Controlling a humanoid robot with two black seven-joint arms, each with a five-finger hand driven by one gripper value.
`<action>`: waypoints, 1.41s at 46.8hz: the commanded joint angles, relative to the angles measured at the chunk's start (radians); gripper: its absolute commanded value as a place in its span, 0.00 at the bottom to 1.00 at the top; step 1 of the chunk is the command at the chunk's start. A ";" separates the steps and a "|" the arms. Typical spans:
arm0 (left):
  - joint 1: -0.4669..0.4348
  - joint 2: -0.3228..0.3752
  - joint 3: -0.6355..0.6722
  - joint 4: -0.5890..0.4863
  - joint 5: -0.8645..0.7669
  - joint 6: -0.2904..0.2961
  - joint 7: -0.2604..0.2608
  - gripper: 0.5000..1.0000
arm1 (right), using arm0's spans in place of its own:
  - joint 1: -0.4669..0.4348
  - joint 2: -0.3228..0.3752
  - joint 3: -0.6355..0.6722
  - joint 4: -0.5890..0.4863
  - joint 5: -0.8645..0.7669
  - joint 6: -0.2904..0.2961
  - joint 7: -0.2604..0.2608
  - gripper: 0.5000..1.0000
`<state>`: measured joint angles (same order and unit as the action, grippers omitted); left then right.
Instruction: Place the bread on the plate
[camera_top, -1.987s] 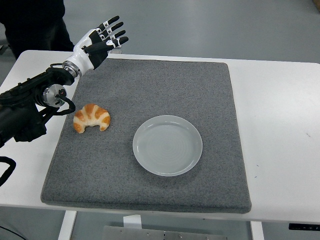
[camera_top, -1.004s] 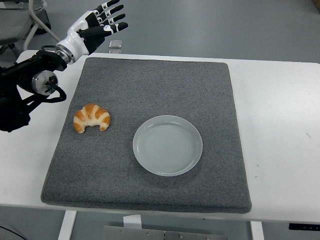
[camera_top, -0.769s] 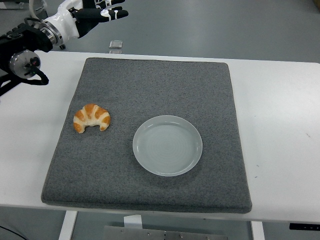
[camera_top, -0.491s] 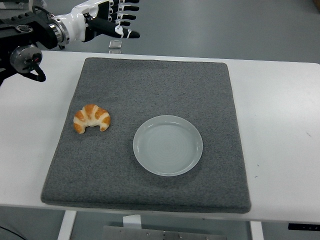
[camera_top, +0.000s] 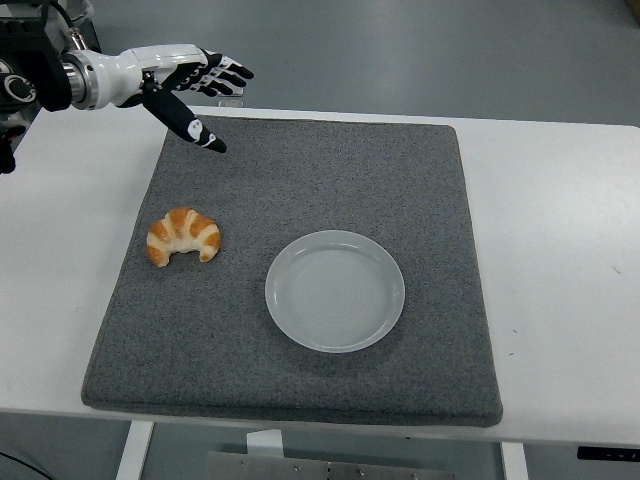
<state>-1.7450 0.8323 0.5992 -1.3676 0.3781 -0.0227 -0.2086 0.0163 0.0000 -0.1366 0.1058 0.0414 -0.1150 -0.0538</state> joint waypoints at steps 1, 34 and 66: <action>0.005 0.053 -0.004 -0.024 0.082 0.000 -0.008 0.98 | 0.001 0.000 -0.001 0.000 0.000 0.000 0.000 0.86; 0.354 0.134 -0.050 -0.102 0.398 0.368 -0.195 0.98 | -0.001 0.000 0.000 0.000 0.000 0.000 0.000 0.86; 0.605 0.096 -0.216 -0.002 0.446 0.420 -0.235 0.97 | -0.001 0.000 0.000 0.000 0.000 0.000 0.000 0.86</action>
<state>-1.1510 0.9443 0.3843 -1.3857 0.8230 0.3873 -0.4373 0.0160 0.0000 -0.1365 0.1058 0.0414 -0.1151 -0.0536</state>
